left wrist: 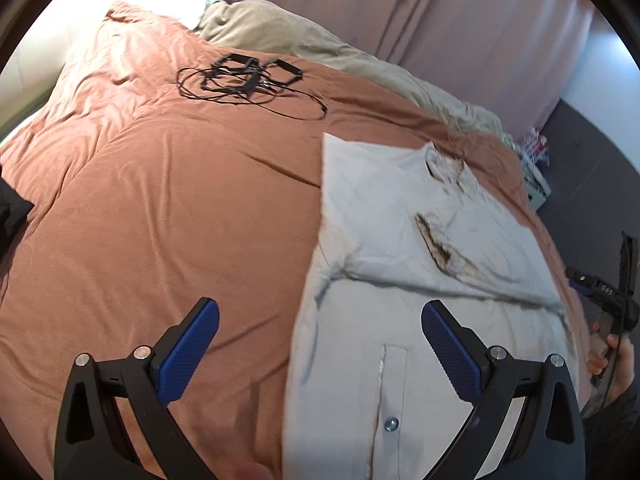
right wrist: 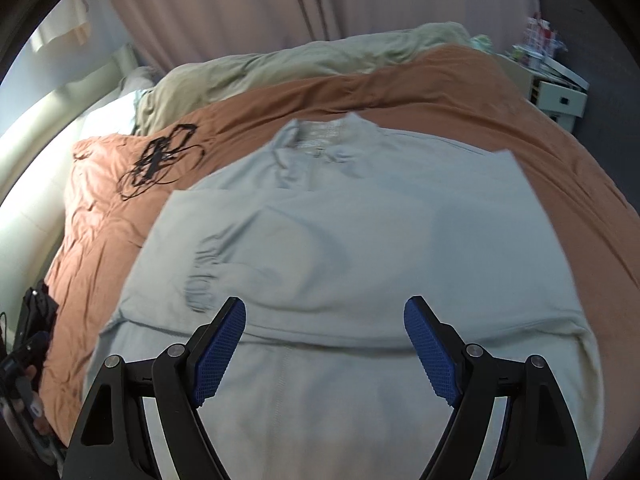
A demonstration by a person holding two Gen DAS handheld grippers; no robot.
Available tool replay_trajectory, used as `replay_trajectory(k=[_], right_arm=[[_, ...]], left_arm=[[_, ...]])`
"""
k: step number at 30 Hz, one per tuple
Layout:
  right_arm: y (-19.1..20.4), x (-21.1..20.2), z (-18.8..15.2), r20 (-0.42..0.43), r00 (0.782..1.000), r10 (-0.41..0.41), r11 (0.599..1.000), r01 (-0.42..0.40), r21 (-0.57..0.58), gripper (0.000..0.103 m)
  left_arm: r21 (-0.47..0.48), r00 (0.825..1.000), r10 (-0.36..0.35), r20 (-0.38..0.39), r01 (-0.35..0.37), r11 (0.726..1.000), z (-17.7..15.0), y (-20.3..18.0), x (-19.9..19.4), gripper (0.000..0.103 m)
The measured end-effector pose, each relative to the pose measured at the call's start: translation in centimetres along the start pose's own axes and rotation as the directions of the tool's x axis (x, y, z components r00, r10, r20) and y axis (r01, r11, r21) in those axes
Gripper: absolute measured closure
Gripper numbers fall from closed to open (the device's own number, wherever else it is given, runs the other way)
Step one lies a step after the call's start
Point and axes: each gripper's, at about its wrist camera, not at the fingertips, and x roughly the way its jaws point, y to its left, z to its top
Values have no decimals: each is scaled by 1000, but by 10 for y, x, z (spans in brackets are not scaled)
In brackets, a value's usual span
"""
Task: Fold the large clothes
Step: 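Move both open tools to the drawstring hem of the jacket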
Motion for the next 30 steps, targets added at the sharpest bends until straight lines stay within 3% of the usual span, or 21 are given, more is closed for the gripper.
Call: replay_trajectory(k=[7, 12, 15, 17, 19, 24, 26, 30], right_arm=[[-78, -42, -36, 10, 998, -68, 995, 67, 69, 21], [-113, -68, -60, 19, 994, -112, 990, 109, 90, 21], [-130, -83, -78, 21, 990, -138, 987, 135, 85, 21], [-140, -93, -92, 24, 988, -152, 985, 149, 86, 21], [-147, -101, -104, 27, 987, -159, 984, 156, 89, 21], [-167, -117, -136, 21, 986, -167, 980, 163, 114, 29], [-177, -123, -151, 20, 986, -164, 977, 160, 140, 29], [-198, -130, -180, 10, 987, -163, 968, 158, 196, 32]], left_arm=[[61, 1000, 15, -6, -15, 998, -18, -25, -10, 0], [72, 999, 32, 4, -33, 997, -37, -31, -27, 1], [68, 999, 35, -4, -35, 997, -51, -30, -35, 7], [58, 999, 31, -15, -31, 998, -61, -26, -39, 19], [51, 999, 27, -29, -25, 998, -72, -23, -43, 24], [40, 999, 25, -35, -23, 999, -101, -16, -56, 26], [32, 999, 14, -48, -12, 999, -112, -12, -58, 36], [10, 997, 4, -73, -4, 1000, -135, -4, -59, 38]])
